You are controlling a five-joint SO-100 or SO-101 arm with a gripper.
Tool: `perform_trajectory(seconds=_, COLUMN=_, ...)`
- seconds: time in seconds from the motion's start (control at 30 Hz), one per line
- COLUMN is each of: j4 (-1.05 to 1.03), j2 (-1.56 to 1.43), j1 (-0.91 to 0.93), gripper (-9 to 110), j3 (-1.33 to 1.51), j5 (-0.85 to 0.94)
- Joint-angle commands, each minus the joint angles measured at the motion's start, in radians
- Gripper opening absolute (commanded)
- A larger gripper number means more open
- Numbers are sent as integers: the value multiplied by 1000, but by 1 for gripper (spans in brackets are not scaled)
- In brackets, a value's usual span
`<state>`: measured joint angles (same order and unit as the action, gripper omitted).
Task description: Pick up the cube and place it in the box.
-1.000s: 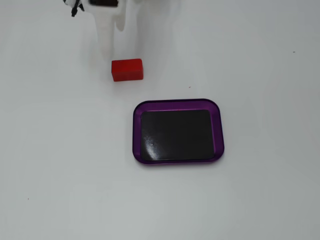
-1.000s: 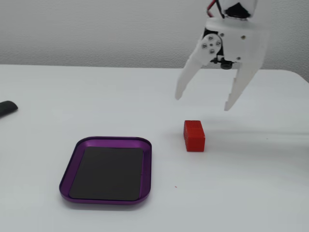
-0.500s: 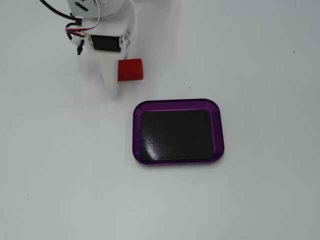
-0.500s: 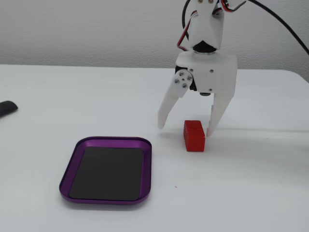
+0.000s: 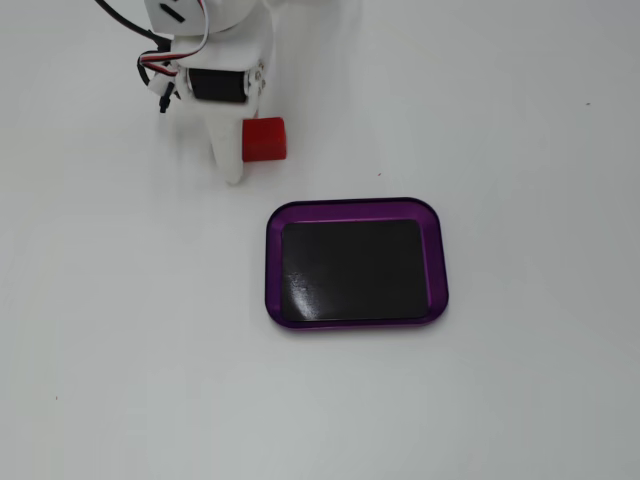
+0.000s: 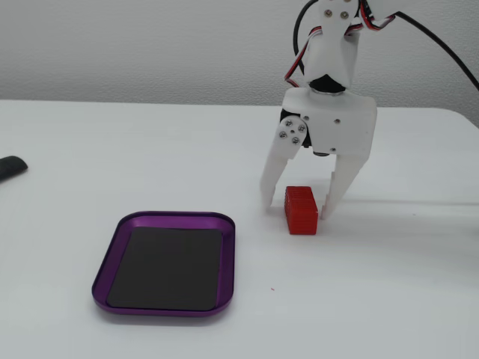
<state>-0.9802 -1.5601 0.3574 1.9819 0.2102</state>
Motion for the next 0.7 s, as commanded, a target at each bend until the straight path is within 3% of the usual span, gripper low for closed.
perform_trajectory(seconds=0.0, j4=5, j2=-9, j1=-6, gripper=12, j3=-2, j5=-3)
perform_trajectory(seconds=0.13, j4=0, j2=-11, j1=-6, gripper=-1, j3=-11, j5=-5)
perform_trajectory(seconds=0.37, j4=-147, j2=-83, j1=-8, gripper=-1, j3=-112, j5=-3)
perform_trajectory(seconds=0.67, j4=-216, j2=-518, j1=-58, gripper=-1, j3=-186, j5=9)
